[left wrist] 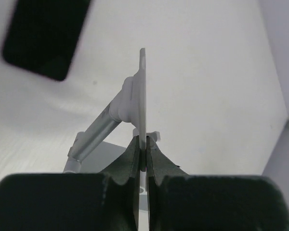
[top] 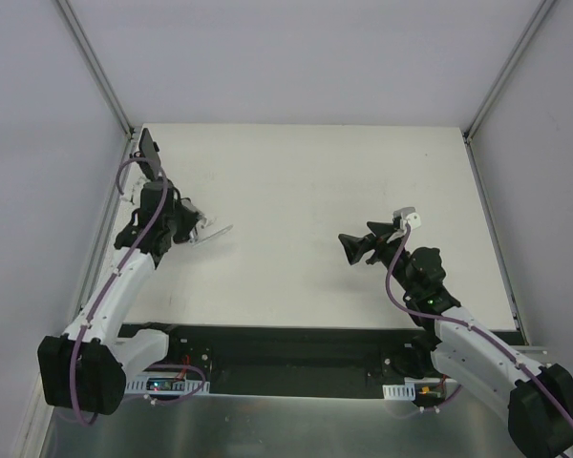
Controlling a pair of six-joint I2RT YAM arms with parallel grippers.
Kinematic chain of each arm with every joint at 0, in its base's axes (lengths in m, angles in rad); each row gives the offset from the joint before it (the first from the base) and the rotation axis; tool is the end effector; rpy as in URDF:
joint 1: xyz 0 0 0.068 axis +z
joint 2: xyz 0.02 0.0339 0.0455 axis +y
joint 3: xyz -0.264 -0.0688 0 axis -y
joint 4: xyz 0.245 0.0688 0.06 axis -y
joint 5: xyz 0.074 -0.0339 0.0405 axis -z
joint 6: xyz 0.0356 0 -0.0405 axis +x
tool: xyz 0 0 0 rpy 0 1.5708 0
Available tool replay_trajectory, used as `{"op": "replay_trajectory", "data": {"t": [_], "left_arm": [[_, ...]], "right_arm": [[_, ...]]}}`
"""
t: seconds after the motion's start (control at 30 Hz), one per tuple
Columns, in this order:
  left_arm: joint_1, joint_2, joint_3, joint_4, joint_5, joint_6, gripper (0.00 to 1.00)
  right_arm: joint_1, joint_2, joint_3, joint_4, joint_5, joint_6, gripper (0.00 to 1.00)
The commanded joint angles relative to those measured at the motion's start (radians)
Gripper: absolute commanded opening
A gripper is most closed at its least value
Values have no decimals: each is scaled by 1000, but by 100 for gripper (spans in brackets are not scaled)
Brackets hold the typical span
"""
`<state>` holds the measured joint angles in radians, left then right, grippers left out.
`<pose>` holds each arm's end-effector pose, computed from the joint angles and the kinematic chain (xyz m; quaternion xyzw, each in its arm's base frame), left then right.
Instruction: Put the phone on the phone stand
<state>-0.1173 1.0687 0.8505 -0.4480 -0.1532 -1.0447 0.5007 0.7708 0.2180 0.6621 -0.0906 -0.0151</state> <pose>0.2300 -0.0216 0.2830 -0.4310 0.7872 -0.1816 0.4020 0.1559 0.0890 0.2318 -0.2027 0.6361 0.2082 0.7148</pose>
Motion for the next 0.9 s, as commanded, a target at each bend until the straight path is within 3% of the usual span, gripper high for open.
{"op": "replay_trajectory", "data": {"t": [0.0, 0.03, 0.2, 0.3, 0.5, 0.67, 0.87], "left_arm": [[-39, -33, -175, 628, 363, 286, 0], [-62, -18, -188, 787, 453, 323, 0], [-189, 170, -179, 1092, 673, 581, 0], [-278, 290, -176, 1323, 776, 644, 0], [-315, 569, -111, 1693, 973, 568, 0], [-334, 697, -62, 1731, 1040, 529, 0], [-334, 706, -67, 1589, 1075, 566, 4]], "right_arm": [[-7, -1, 18, 54, -5, 9, 97], [-7, 1, 20, 54, -5, 9, 97], [-7, 19, 24, 54, -9, 10, 97], [-7, 30, 29, 56, -11, 9, 97], [-5, 58, 37, 57, -17, 10, 97], [-7, 62, 38, 57, -15, 9, 97], [-7, 65, 41, 57, -20, 9, 97]]}}
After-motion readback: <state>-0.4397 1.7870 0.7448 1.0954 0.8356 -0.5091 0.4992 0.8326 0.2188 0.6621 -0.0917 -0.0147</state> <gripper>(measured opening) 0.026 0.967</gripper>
